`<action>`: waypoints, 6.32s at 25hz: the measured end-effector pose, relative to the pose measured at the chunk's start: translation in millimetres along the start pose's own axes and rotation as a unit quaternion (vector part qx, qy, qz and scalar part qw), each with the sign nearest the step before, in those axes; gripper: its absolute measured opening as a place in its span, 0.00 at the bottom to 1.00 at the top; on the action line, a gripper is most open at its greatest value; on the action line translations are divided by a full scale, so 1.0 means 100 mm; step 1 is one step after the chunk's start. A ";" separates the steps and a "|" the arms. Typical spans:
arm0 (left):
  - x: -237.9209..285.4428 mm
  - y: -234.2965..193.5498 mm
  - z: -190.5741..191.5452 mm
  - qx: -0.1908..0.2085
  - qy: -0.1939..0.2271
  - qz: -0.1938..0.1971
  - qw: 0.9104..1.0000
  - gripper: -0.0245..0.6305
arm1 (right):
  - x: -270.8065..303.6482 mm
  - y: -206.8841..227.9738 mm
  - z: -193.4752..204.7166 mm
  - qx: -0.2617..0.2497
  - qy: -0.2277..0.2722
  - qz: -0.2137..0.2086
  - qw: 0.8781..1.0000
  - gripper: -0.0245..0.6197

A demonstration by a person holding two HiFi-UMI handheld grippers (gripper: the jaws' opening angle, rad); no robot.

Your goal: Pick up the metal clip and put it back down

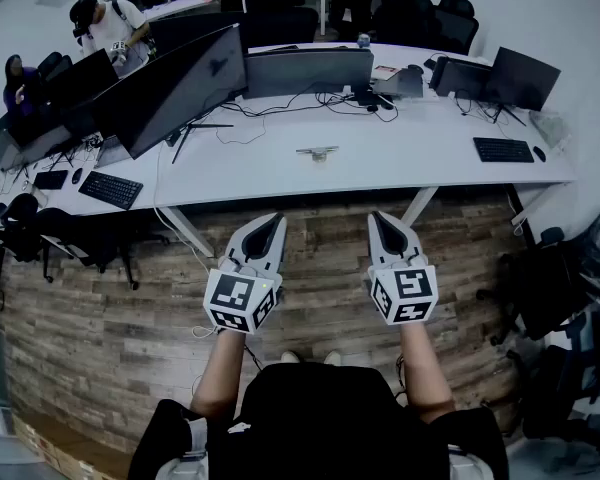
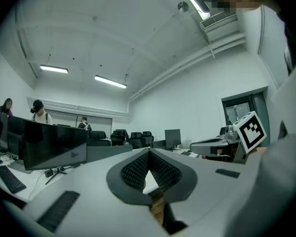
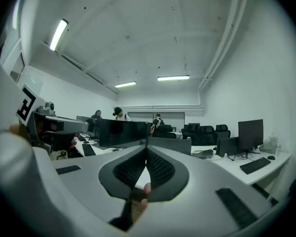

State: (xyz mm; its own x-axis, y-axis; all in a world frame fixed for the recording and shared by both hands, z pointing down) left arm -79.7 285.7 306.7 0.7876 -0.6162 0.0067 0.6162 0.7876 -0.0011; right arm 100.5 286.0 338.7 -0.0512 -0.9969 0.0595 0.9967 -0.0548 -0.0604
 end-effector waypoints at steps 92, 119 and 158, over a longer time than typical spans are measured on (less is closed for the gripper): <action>1.87 -2.91 0.51 -0.030 -0.030 0.019 0.999 0.06 | 3.46 -0.34 0.26 -0.051 -0.044 0.005 0.998 0.08; 2.64 -3.14 0.76 -0.047 -0.053 -0.005 0.997 0.06 | 4.21 0.04 0.46 -0.066 -0.063 -0.036 0.995 0.08; 3.03 -3.57 1.96 -0.146 -0.143 -0.094 0.974 0.06 | 5.03 -0.29 2.65 -0.291 -0.283 -0.240 0.882 0.08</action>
State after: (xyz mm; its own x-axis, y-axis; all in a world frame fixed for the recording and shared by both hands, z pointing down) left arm -62.0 -181.7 504.7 0.6524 -0.6907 0.3120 0.7578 0.5994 -0.2577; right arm 62.3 -198.9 634.6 -0.2552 -0.6720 0.6952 0.6590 -0.6470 -0.3835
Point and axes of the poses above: the fingertips, and each gripper's own axes: x forward along the fingers, y to its right, z out of its underside, the point moved 1 cm from there along -x, backward along the fingers, and after that the axes turned 15 degrees about z, right-handed, at the moved point
